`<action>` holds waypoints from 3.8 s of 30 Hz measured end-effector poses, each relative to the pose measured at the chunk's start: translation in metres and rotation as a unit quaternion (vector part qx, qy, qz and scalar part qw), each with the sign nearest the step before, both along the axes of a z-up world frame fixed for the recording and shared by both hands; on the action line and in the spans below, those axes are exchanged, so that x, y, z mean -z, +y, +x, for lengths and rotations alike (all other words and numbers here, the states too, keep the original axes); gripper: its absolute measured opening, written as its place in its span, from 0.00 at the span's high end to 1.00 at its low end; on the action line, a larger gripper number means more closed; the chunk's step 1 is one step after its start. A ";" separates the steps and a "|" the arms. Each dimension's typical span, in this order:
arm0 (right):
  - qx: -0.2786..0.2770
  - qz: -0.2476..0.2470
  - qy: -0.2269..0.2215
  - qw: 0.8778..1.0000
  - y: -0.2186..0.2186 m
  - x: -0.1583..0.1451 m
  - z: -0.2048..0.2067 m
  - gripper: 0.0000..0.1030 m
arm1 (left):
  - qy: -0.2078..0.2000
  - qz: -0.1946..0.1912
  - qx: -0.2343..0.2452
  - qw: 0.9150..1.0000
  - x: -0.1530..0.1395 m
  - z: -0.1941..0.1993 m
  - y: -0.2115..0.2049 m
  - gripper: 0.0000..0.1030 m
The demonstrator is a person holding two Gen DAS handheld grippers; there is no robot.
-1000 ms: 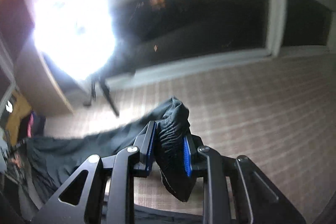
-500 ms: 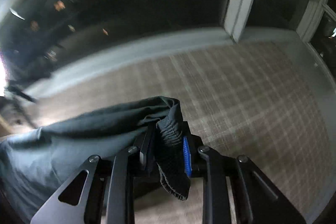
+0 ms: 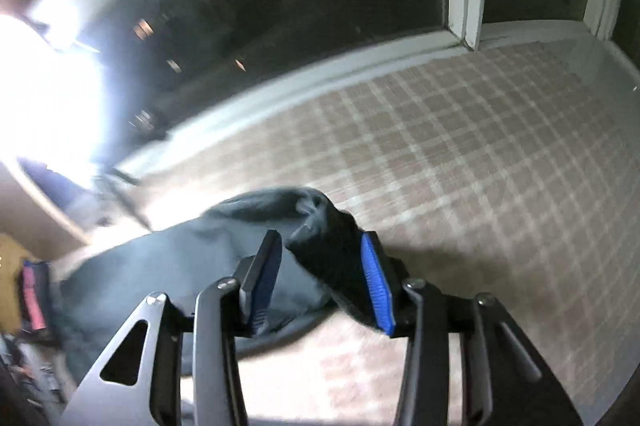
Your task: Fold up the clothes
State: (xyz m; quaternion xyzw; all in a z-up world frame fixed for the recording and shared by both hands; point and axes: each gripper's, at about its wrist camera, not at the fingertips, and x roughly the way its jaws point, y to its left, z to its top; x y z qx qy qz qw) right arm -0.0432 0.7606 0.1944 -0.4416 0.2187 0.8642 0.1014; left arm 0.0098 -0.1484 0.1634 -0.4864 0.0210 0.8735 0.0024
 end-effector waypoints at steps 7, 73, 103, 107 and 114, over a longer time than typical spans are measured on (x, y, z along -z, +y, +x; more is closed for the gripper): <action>0.044 -0.040 0.024 0.998 -0.017 0.008 0.134 0.46 | -0.070 0.099 -0.059 0.991 0.081 0.060 -0.030 0.47; 0.027 0.068 -0.212 0.975 -0.009 0.064 0.209 0.76 | -0.054 0.017 -0.142 0.988 0.042 0.099 -0.016 0.82; 0.007 0.210 -0.165 0.964 0.021 0.104 -0.094 0.75 | -0.044 0.017 -0.069 0.996 0.081 -0.090 0.058 0.55; 0.000 0.141 -0.109 0.984 0.050 0.075 -0.090 0.52 | -0.031 0.018 -0.064 0.997 0.069 -0.084 0.056 0.54; -0.079 0.168 -0.138 0.973 0.032 0.116 -0.092 0.42 | -0.028 0.010 -0.071 0.997 0.069 -0.078 0.048 0.54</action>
